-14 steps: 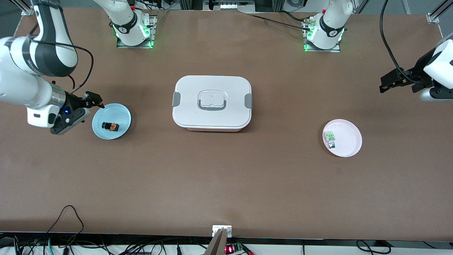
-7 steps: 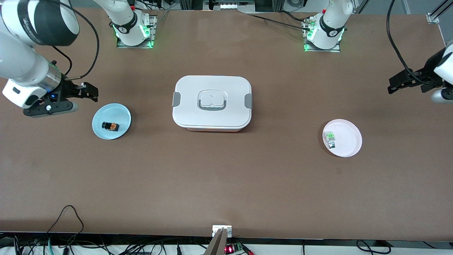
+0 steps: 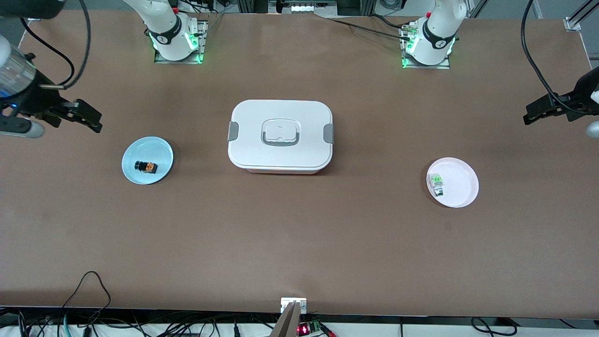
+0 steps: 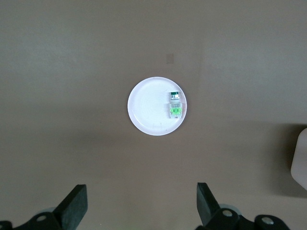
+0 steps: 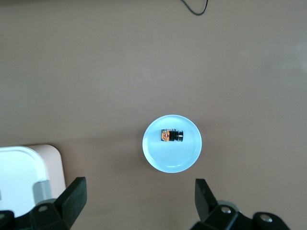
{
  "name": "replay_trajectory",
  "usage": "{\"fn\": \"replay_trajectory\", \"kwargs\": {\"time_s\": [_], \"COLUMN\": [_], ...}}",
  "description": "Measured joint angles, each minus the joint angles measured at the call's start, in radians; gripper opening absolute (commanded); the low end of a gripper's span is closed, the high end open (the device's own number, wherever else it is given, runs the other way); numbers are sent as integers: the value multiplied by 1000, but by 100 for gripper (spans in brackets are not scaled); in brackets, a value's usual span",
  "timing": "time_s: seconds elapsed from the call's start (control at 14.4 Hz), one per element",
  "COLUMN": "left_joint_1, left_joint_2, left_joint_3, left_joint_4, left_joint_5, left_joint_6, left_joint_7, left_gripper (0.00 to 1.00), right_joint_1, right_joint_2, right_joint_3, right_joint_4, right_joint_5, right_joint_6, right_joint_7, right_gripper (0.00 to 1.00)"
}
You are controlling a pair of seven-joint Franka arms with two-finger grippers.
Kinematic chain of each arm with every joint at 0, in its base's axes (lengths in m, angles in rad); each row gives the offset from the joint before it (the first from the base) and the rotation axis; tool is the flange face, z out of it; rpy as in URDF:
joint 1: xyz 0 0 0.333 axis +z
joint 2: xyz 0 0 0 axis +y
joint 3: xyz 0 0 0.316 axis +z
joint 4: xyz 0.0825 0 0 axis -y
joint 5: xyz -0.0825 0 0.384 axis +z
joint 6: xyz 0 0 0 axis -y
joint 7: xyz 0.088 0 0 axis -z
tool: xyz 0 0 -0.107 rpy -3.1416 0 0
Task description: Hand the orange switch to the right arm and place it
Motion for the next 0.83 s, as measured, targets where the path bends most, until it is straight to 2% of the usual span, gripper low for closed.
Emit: {"fn": "replay_trajectory", "kwargs": {"time_s": [0.21, 0.35, 0.48, 0.69, 0.83], "left_joint_1": [-2, -2, -2, -2, -2], "left_joint_2": [-12, -16, -16, -16, -16], "left_joint_3": [0, 0, 0, 0, -1], "left_joint_4": [0, 0, 0, -1, -1], "left_joint_5": [0, 0, 0, 0, 0], "left_joint_6": [-1, -2, -2, -2, -2], "left_joint_7": [0, 0, 0, 0, 0], "left_gripper": [100, 100, 100, 100, 100], "right_joint_1": [-5, -10, -11, 2, 11], "right_joint_2": [1, 0, -2, -3, -3], "right_joint_3": [-40, -63, -66, -33, -19], "right_joint_4": [16, 22, 29, 37, 38], "right_joint_5": [111, 140, 131, 26, 15], "right_joint_6": [-34, -44, -50, -56, -69], "right_joint_7": [-10, -42, -54, -56, -52], "right_gripper": [100, 100, 100, 100, 100]}}
